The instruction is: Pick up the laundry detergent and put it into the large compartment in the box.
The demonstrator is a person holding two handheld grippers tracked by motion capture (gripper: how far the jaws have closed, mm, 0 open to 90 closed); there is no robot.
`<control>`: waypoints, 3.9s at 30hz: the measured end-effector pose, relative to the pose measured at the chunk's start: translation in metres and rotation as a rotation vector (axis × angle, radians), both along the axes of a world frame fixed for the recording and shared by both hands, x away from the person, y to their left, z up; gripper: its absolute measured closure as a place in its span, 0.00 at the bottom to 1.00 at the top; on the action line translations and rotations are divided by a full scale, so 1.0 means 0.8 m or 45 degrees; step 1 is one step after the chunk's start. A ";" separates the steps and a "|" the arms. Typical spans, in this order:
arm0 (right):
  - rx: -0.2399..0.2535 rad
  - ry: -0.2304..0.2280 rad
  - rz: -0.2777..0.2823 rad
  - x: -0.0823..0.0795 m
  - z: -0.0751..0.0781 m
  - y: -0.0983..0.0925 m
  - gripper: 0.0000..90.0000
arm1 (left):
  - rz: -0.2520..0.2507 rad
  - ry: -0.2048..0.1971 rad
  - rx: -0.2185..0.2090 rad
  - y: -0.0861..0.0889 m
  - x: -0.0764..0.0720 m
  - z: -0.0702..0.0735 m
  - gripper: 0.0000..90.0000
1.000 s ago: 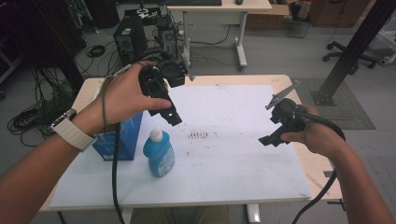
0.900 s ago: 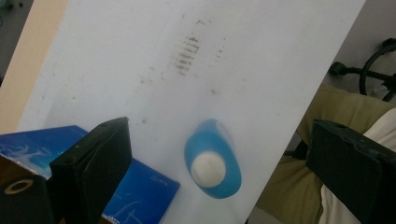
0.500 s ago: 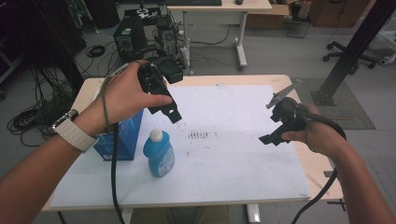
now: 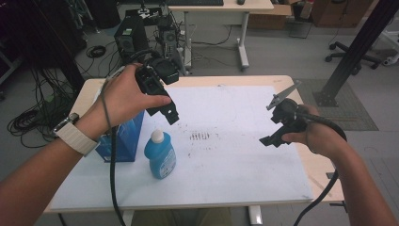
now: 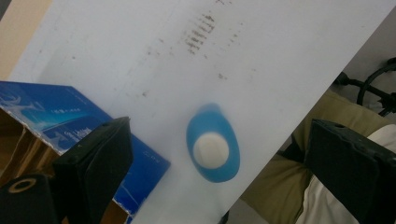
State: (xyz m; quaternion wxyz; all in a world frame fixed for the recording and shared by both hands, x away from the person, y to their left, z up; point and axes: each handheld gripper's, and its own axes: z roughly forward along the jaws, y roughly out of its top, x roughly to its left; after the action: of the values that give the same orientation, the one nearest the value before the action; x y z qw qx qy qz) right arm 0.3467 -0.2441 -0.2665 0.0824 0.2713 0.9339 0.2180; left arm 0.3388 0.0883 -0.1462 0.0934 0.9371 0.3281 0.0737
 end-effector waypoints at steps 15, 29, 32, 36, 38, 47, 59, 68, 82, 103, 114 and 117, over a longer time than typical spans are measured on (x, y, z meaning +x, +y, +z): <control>-0.001 0.000 0.004 0.001 -0.001 0.002 0.12 | 0.103 0.020 0.012 0.010 0.002 -0.006 0.10; -0.010 0.000 0.023 0.004 0.000 0.010 0.12 | 0.238 0.026 -0.017 0.023 0.002 -0.014 0.10; -0.011 0.000 0.028 0.005 0.000 0.011 0.12 | 0.264 0.035 -0.012 0.025 0.002 -0.017 0.10; -0.011 0.001 0.032 0.005 -0.001 0.012 0.12 | 0.285 0.051 -0.004 0.027 0.001 -0.020 0.10; -0.011 0.002 0.034 0.005 -0.001 0.012 0.12 | 0.292 0.054 -0.006 0.027 0.000 -0.021 0.10; -0.009 0.000 0.042 0.006 -0.001 0.014 0.12 | 0.316 0.067 0.000 0.029 -0.002 -0.028 0.10; -0.008 -0.001 0.045 0.005 -0.002 0.014 0.12 | 0.328 0.089 0.002 0.032 -0.004 -0.038 0.10; -0.005 0.001 0.049 0.006 -0.004 0.015 0.12 | 0.345 0.105 0.009 0.032 -0.005 -0.051 0.10; -0.003 0.006 0.050 0.006 -0.005 0.016 0.12 | 0.374 0.120 -0.007 0.035 -0.007 -0.066 0.10; -0.003 0.009 0.051 0.005 -0.009 0.016 0.12 | 0.377 0.147 0.008 0.032 -0.004 -0.102 0.10; -0.005 0.014 0.054 0.005 -0.010 0.016 0.12 | 0.369 0.157 -0.003 0.033 -0.004 -0.114 0.10; -0.007 0.015 0.051 0.006 -0.010 0.017 0.12 | 0.370 0.156 -0.011 0.032 -0.004 -0.118 0.10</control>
State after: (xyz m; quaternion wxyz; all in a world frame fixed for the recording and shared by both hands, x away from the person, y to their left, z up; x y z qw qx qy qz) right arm 0.3513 -0.2306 -0.2745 0.0733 0.2537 0.9401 0.2156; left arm 0.3355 0.1143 -0.2407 0.0656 0.8821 0.4657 0.0277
